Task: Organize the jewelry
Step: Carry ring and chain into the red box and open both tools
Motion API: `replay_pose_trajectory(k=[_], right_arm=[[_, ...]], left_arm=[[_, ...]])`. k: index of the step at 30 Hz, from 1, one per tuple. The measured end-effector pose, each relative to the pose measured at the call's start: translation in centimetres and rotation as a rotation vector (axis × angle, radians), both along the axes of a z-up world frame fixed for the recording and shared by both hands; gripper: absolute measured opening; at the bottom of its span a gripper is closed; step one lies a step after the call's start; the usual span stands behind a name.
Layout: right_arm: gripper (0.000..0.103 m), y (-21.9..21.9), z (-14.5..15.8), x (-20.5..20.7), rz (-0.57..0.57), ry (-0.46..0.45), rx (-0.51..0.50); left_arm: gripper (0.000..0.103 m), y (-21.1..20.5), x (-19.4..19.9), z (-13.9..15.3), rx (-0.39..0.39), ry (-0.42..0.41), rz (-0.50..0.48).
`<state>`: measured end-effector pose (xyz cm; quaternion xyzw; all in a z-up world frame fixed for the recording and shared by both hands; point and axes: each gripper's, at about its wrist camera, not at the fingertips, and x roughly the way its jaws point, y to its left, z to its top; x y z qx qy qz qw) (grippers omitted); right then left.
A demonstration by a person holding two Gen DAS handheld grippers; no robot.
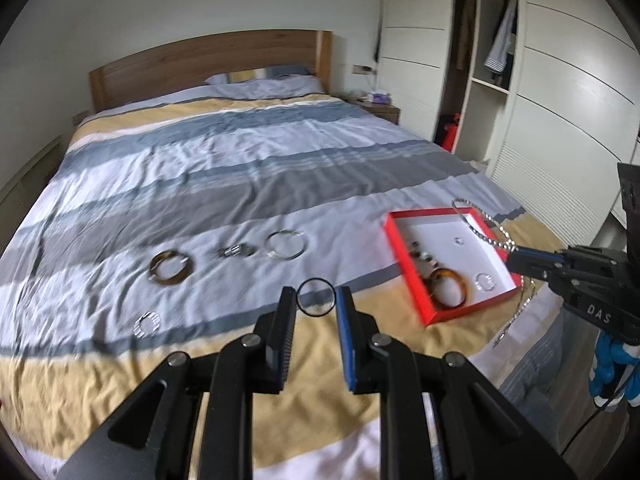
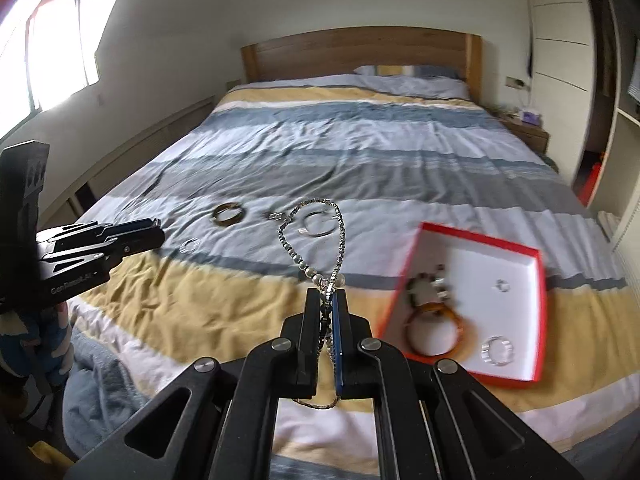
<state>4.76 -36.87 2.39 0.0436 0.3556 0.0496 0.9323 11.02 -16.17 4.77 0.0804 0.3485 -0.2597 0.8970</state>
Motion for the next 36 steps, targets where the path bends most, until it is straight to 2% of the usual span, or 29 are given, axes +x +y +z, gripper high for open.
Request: replay_pose_trajectory(k=[5, 12, 19, 29, 36], right_arm=[[0.005, -5.2, -0.2, 1.9, -0.073, -0.001, 0.003], [0.005, -12.3, -1.9, 5.8, -0.154, 0.014, 0.0], [0.005, -18.8, -5.8, 9.7, -0.214, 0.066, 0.011], [0.005, -21.1, -12.3, 13.3, -0.175, 0.188, 0.011], [0.006, -21.1, -14.5, 14.5, -0.135, 0.233, -0.011]], left_arm=[[0.019, -5.9, 1.9, -0.7, 0.01, 0.014, -0.072], [0.019, -14.7, 5.6, -3.2, 0.022, 0.065, -0.164], [0.019, -22.0, 8.9, -7.2, 0.065, 0.118, -0.214], [0.019, -26.2, 11.8, -13.5, 0.133, 0.18, -0.194], [0.019, -26.3, 12.5, -15.7, 0.145, 0.194, -0.188]])
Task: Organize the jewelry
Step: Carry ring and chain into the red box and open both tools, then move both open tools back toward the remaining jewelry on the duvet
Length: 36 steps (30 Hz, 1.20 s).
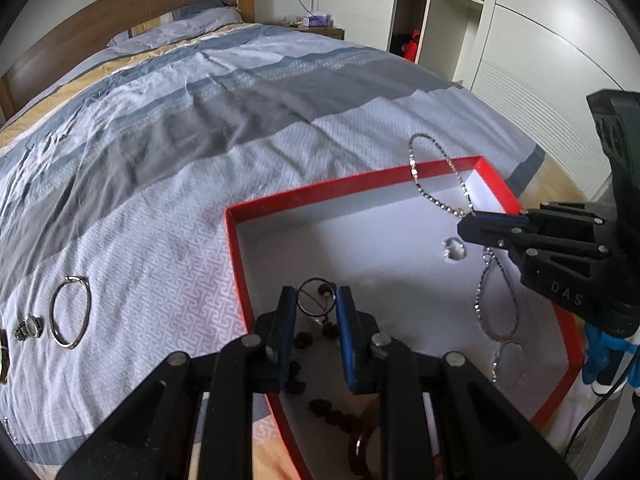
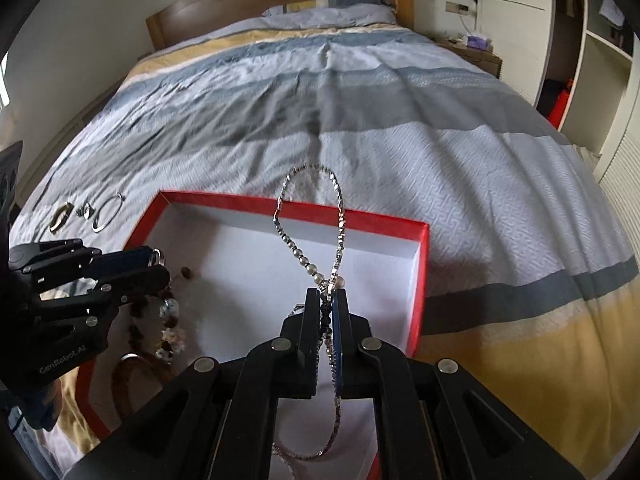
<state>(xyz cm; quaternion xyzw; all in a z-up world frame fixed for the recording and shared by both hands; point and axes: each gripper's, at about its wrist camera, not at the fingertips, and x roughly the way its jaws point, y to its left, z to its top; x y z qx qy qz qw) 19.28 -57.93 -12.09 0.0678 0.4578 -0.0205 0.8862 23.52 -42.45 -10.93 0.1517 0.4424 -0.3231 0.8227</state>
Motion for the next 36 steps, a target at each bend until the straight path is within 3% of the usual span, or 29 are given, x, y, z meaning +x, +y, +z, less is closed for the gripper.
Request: replay_pose_trajectory(k=[11, 15, 20, 24, 28, 36], right_arm=[[0.011, 0.5, -0.4, 0.4, 0.027, 0.016, -0.025], [0.026, 0.6, -0.2, 0.3, 0.023, 0.008, -0.036], [0.033, 0.6, 0.4, -0.4, 0.006, -0.006, -0.031], [0.037, 0.5, 1.3, -1.3, -0.019, -0.023, -0.025], [0.037, 0.6, 3.1, -3.1, -0.045, -0.052, -0.019], [0.038, 1.9, 7.5, -7.6, -0.097, -0.106, -0.032]], left_arm=[[0.02, -0.7, -0.9, -0.5, 0.008, -0.045, -0.027], [0.02, -0.6, -0.9, -0.4, 0.01, -0.039, -0.026], [0.02, -0.1, -1.1, -0.1, 0.011, -0.028, -0.017], [0.021, 0.4, -1.6, 0.7, 0.0, -0.02, -0.025], [0.031, 0.9, -2.8, 2.2, -0.031, -0.008, -0.042], [0.032, 4.4, -6.1, 6.0, -0.059, -0.022, -0.06]])
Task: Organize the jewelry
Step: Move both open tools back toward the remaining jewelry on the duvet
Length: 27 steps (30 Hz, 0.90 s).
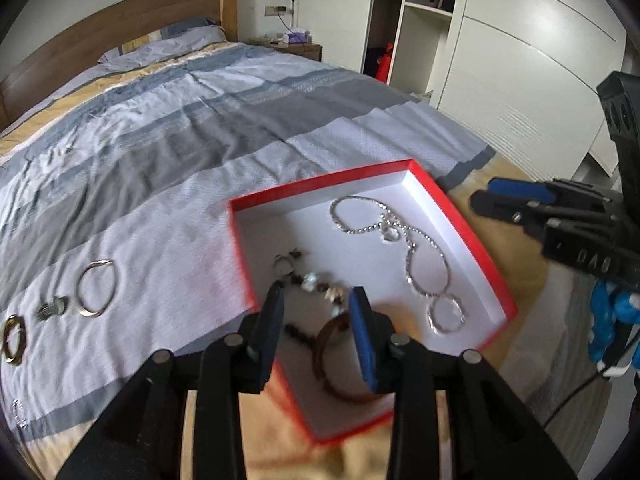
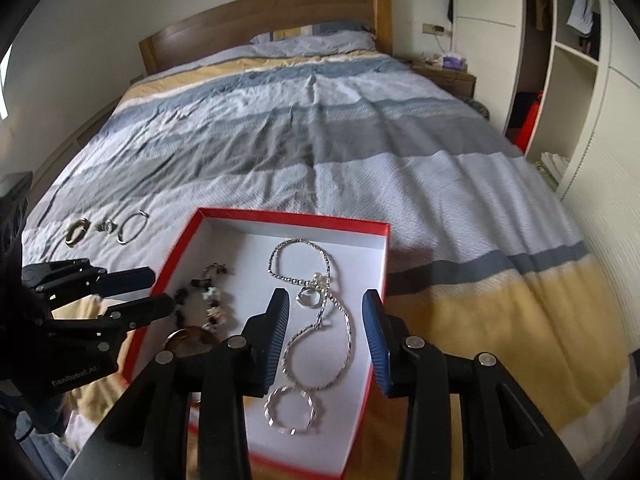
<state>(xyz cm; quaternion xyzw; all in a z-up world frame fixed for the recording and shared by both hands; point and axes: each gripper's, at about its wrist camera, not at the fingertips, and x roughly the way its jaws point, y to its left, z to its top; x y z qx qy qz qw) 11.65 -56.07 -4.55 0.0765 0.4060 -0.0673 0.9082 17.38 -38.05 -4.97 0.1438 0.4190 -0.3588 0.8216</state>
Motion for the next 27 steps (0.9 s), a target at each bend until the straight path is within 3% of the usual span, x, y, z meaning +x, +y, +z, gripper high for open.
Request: replay_pose_trajectory(k=[7, 13, 20, 27], right_arm=[[0.038, 3.5, 4.1, -2.6, -0.006, -0.055, 0.006], [0.038, 8.6, 5.7, -3.2, 0.041, -0.084, 0.025], [0.038, 15.3, 5.9, -2.0, 0.134, -0.079, 0.04], [0.038, 21.0, 4.2, 1.5, 0.237, -0.036, 0.044]], left_arm=[[0.032, 8.2, -0.9, 3.4, -0.001, -0.049, 0.087], [0.032, 17.9, -1.1, 4.8, 0.015, -0.082, 0.211], [0.032, 28.7, -0.8, 3.8, 0.033, -0.065, 0.365], [0.032, 37.6, 0.9, 0.8, 0.051, -0.013, 0.512]])
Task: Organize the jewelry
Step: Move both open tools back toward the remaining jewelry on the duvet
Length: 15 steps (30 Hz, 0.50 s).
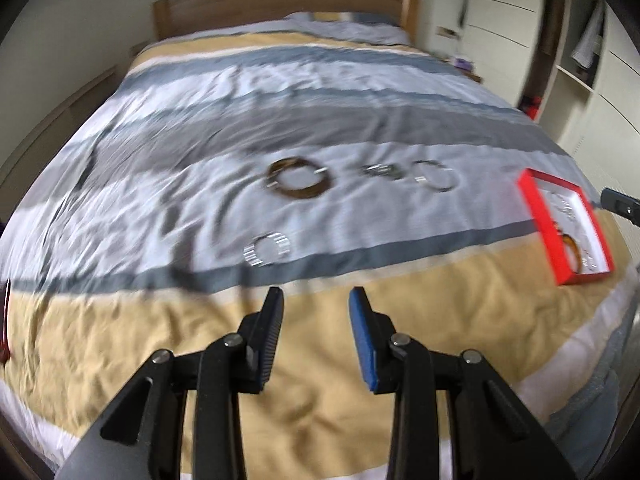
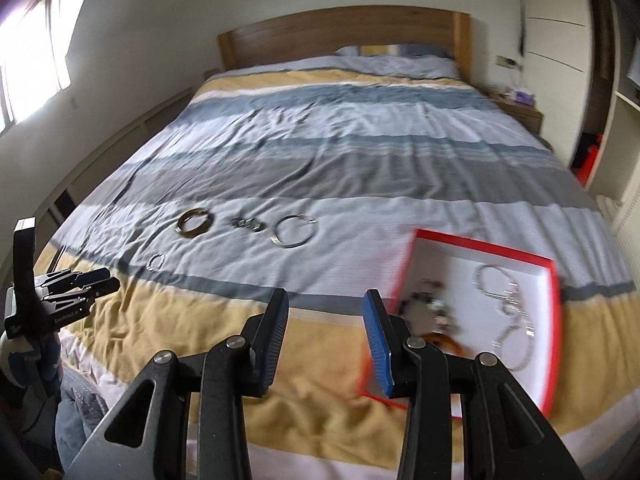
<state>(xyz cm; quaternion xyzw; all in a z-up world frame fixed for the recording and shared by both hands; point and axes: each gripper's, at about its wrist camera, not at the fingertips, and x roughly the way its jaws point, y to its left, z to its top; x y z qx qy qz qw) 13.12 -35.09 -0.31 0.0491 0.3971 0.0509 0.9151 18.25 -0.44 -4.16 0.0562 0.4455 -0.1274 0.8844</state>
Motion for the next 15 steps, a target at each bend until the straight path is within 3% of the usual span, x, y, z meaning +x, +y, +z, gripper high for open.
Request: replay_pose_trajectory(k=[6, 15], right_arm=[[0.038, 3.7, -2.8, 4.8, 0.072, 0.056, -0.005], [0.038, 6.2, -6.4, 11.6, 0.125, 0.107, -0.007]], left_arm=[[0.032, 3.1, 2.2, -2.1, -0.044, 0.034, 0.039], [0.035, 2.8, 7.1, -5.6, -0.104, 0.085, 0.056]])
